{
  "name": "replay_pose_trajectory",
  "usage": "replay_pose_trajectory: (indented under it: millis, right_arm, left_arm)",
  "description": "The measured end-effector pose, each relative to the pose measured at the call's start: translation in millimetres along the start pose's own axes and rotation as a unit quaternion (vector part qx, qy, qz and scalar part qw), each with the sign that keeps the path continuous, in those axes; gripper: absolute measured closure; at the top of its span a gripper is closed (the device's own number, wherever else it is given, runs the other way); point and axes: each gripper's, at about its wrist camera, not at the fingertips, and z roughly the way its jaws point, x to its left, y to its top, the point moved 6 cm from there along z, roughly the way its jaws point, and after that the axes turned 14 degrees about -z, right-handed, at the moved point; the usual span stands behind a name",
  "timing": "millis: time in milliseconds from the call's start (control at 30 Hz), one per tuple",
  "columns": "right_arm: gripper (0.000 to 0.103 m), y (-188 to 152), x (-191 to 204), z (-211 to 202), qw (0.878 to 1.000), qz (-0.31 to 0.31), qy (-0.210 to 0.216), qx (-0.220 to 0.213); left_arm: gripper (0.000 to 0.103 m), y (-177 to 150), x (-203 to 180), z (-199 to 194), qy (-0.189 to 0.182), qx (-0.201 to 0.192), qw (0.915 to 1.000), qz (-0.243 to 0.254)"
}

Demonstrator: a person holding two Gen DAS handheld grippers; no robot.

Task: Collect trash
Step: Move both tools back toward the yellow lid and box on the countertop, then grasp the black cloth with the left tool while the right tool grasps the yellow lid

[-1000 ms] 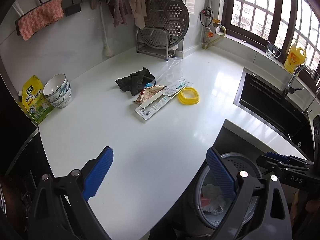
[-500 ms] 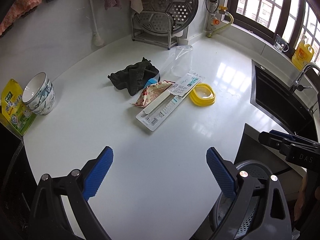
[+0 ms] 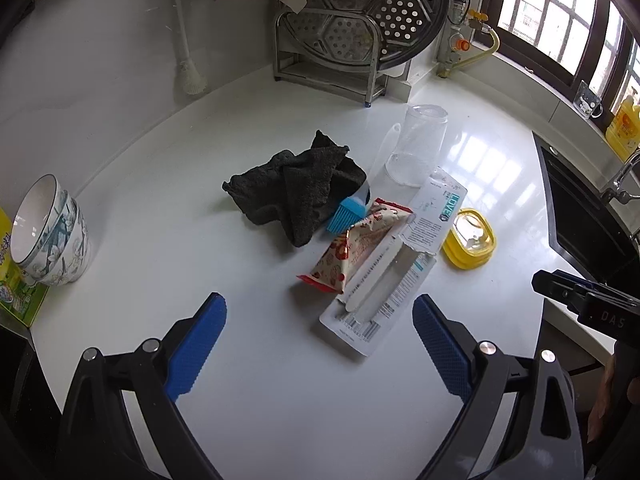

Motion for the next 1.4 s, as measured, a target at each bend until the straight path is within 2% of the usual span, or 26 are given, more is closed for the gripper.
replay_pose_trajectory:
  millis: [200,500,933,1133,1400]
  right_arm:
    - [0.045,14,10,28,1.000,-0.010,-0.011,0.006]
    - [0.031,28,15,54,0.999,-0.021,-0.037,-0.002]
    - [0.031,34,14,78,0.997,-0.029,-0.068,0.008]
    - [0.031,36,15,82,0.995,-0.043,-0.089,0.008]
    - [0.031,37,14,83,0.994,-0.051,-0.096,0.005]
  left_arm:
    - [0.011,24,13,29,-0.009,0.006,0.9999,-0.004]
    - [0.011,48,22,60,-0.023,0.006,0.9997,-0.003]
    - [0.011,54,34,87,-0.027,0.022,0.9993,-0.014]
    - [0.010,56,27,92,-0.033,0.019,0.9993,-0.005]
    - [0.010,62,17,103,-0.034,0.018,0.9993,-0.001]
